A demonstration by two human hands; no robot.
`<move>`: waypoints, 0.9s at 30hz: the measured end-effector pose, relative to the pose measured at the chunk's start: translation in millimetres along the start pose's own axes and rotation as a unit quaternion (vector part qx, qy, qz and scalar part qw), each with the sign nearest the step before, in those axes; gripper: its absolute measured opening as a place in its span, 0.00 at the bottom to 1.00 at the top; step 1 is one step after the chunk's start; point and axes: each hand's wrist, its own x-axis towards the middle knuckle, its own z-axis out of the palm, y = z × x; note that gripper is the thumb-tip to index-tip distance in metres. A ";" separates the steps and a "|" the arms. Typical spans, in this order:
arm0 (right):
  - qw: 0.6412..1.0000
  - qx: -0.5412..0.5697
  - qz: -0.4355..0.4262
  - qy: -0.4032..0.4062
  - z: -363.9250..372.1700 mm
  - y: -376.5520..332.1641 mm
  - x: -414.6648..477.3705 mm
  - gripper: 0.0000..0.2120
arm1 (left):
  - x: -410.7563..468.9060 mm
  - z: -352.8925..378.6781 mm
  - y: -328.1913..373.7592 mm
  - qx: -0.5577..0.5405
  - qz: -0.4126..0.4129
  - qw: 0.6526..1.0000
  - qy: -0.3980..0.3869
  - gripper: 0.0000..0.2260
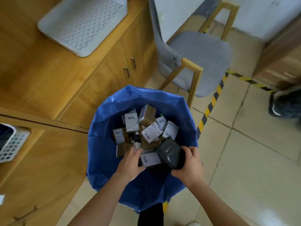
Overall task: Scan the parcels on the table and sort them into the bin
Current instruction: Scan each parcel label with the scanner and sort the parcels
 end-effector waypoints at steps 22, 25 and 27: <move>0.942 0.169 0.087 0.275 -194.5 268.3 -268.9 0.39 | -138.5 27.1 354.1 0.111 0.275 0.949 0.105 0.13; 0.921 0.185 0.142 0.313 -208.8 328.0 -321.4 0.38 | -154.8 66.8 421.2 0.133 0.345 0.925 0.085 0.13; 0.900 0.194 0.189 0.342 -213.9 364.1 -358.8 0.39 | -166.2 95.7 467.9 0.153 0.396 0.903 0.060 0.13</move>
